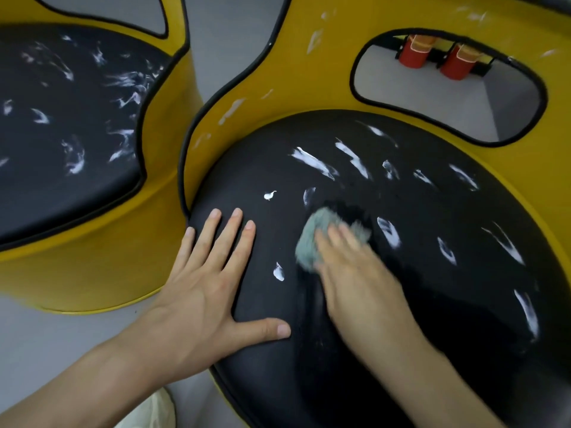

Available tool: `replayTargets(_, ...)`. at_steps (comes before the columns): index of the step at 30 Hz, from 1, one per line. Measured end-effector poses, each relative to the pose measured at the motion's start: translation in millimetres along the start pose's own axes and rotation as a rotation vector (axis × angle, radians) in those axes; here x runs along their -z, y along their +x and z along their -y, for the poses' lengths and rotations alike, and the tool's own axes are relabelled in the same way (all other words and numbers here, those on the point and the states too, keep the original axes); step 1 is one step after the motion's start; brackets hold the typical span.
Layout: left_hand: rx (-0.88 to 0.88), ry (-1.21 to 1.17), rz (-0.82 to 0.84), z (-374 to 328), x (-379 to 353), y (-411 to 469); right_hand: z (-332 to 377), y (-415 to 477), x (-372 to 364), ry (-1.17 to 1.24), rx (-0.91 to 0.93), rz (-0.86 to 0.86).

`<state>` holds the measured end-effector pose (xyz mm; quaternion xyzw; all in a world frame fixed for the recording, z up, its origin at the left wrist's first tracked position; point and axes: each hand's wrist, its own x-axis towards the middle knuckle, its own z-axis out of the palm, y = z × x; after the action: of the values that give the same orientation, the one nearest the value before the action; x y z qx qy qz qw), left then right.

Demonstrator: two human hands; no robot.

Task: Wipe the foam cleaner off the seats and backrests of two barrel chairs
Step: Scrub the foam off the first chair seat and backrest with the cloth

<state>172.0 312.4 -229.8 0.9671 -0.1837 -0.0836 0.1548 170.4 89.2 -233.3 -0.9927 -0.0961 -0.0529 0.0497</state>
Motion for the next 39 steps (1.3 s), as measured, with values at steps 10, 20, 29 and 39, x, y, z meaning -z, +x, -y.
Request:
replayTargets(10,-0.01,-0.026,0.001,1.9,-1.2,-0.2,11.6,-39.2,7.7,0.04,0.001,0.028)
replayTargets(20,-0.009,-0.011,-0.017,2.2,-0.9,0.1,9.9,-26.9,6.4,0.008,-0.063,-0.066)
replayTargets(29,-0.003,-0.026,-0.017,1.5,-1.4,0.8,1.6,14.1,0.9,0.054,-0.012,0.05)
replayTargets(39,-0.004,-0.021,-0.004,-0.1,1.2,-0.2,11.9,-70.0,15.3,0.083,0.097,0.024)
